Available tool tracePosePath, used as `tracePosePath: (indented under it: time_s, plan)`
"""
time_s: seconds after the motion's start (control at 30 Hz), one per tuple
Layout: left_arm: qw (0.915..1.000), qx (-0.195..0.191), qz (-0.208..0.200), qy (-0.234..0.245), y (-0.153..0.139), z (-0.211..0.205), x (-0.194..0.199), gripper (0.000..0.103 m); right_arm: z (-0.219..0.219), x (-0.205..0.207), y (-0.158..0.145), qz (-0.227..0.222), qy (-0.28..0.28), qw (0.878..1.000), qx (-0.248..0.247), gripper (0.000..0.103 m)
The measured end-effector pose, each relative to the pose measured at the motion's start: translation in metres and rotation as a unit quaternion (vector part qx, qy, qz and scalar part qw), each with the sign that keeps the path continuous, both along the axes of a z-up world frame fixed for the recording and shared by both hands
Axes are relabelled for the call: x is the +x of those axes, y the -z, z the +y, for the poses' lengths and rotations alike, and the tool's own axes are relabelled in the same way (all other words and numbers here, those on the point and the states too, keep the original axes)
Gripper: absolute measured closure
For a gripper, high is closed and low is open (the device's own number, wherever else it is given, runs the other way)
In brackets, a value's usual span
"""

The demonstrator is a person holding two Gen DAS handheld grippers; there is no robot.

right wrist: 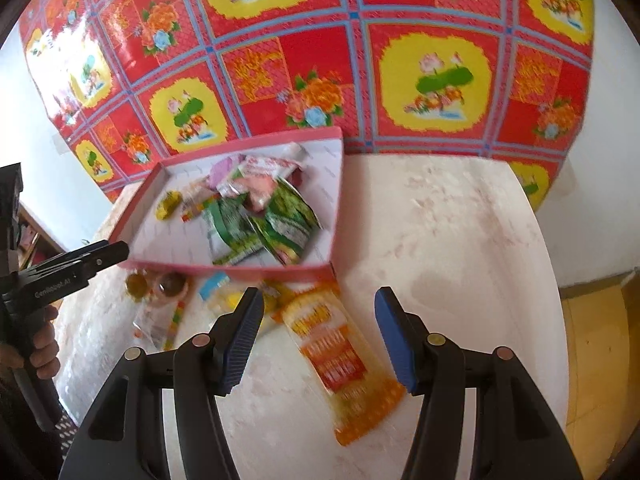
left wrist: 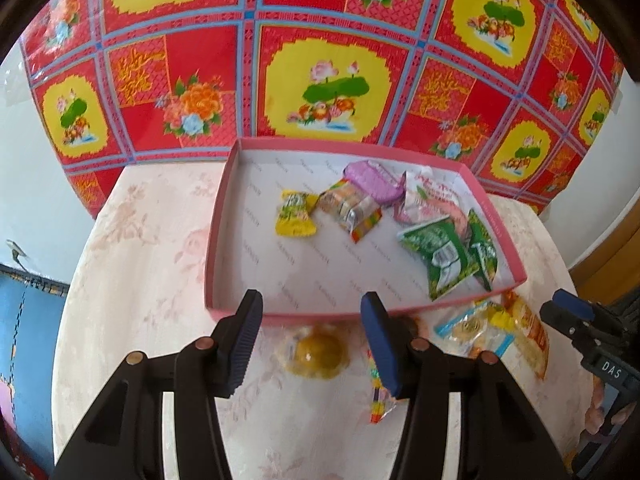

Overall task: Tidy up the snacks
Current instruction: 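Move both tools out of the tray toward the remaining snacks on the table, then grasp the round yellow candy with the left tool while the right tool grasps the yellow rice-cracker bag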

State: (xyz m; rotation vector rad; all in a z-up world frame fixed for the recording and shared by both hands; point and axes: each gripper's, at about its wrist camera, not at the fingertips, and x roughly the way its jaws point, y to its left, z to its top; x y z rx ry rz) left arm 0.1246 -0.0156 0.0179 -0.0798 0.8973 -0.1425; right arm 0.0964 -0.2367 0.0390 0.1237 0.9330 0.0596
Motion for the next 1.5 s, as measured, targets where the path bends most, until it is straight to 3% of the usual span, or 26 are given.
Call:
tracePosePath:
  time_s: [0.8, 1.5]
  plan:
    - [0.9993, 0.020, 0.030, -0.009, 0.029, 0.000, -0.005, 0.049, -0.005, -0.012, 0.029, 0.035, -0.016, 0.999, 0.006, 0.044]
    - [0.9990, 0.045, -0.003, -0.006, 0.033, -0.007, -0.006, 0.049, 0.004, -0.016, 0.030, 0.013, -0.017, 0.999, -0.035, 0.043]
